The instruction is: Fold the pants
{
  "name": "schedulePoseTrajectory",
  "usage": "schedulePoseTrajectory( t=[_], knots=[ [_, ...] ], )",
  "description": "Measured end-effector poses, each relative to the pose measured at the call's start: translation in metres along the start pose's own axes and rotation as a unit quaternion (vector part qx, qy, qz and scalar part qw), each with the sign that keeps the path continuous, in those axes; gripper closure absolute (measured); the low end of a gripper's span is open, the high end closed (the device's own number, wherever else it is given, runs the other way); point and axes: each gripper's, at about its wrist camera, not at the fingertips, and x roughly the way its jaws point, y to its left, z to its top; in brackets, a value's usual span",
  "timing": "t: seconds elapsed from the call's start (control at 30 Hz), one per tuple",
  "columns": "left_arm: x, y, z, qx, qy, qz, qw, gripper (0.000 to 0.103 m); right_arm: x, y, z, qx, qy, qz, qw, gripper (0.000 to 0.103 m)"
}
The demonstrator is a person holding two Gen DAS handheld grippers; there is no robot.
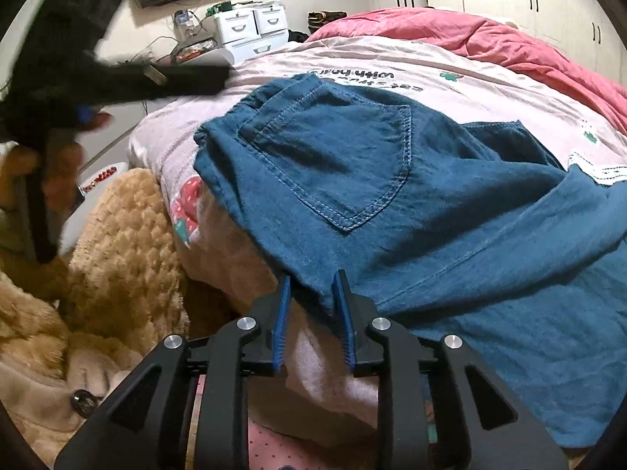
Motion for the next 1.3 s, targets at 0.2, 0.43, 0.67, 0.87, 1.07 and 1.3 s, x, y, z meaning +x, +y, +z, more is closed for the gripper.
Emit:
schedulePoseTrajectory(
  t=[0.2,0.43,0.67,0.87,1.07,1.3],
  knots=[
    [0.033,0.008,-0.026,0.019,0.044,0.06,0.997,0.058,-0.033,-0.003,0.002,0.017,-0.023,0.007,1.0,0.078],
    [0.04,0.002,-0.032,0.054,0.042,0.09,0.9936,0.058,-0.03,-0.023,0.034,0.04,-0.054,-0.023,0.997,0.071],
    [0.047,-0.001,-0.033,0.064,0.035,0.093,0.993,0.052,0.02,-0.047,0.028,0.103,0.012,-0.049,0.993,0.071],
    [0.031,-0.006,-0.028,0.047,0.001,0.072,0.9963,0.045,-0.009,-0.051,0.028,0.121,-0.033,-0.037,0.991,0.069],
    [0.003,-0.024,-0.01,0.051,-0.031,0.043,0.9973,0.039,-0.065,-0.08,0.02,0.16,-0.083,-0.116,0.977,0.056],
    [0.028,-0.056,0.011,0.04,0.001,-0.084,0.9957,0.038,-0.101,-0.117,0.005,0.192,-0.09,-0.209,0.955,0.049]
  ],
)
